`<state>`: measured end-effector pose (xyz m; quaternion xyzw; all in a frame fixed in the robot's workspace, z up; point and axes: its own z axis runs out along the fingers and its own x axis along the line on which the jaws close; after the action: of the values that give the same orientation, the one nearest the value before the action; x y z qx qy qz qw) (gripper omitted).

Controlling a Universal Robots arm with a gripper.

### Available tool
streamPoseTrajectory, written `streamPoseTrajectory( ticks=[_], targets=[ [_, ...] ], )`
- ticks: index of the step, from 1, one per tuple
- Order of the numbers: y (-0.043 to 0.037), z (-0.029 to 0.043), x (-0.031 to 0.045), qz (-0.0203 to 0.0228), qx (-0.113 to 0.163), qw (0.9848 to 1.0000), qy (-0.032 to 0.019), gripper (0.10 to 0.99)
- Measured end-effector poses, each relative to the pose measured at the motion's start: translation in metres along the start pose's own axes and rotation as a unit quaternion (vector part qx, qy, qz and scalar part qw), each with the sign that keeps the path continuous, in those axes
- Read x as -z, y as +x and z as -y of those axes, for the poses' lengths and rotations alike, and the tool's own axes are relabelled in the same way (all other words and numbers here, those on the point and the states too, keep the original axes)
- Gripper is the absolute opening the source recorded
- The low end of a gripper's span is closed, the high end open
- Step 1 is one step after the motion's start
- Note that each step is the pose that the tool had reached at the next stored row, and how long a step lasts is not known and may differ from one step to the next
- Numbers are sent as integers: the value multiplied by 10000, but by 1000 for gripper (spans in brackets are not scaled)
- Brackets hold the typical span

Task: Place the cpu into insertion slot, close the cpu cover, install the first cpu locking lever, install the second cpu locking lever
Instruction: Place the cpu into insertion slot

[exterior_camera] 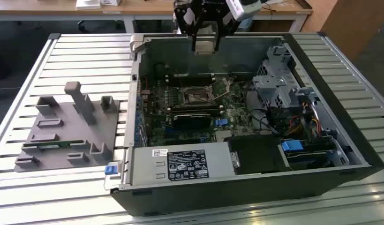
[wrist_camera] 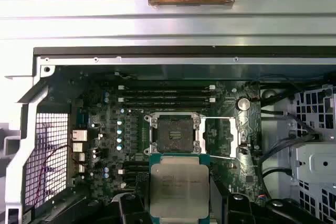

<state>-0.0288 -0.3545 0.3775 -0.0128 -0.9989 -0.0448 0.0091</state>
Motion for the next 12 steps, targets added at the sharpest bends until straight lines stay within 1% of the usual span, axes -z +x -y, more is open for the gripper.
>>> streamPoseTrajectory(
  ticks=[8,12],
  targets=[
    [0,0,0,0,-8,10000,0,541],
    [0,0,0,6,-74,10000,-1,541]
  ],
)
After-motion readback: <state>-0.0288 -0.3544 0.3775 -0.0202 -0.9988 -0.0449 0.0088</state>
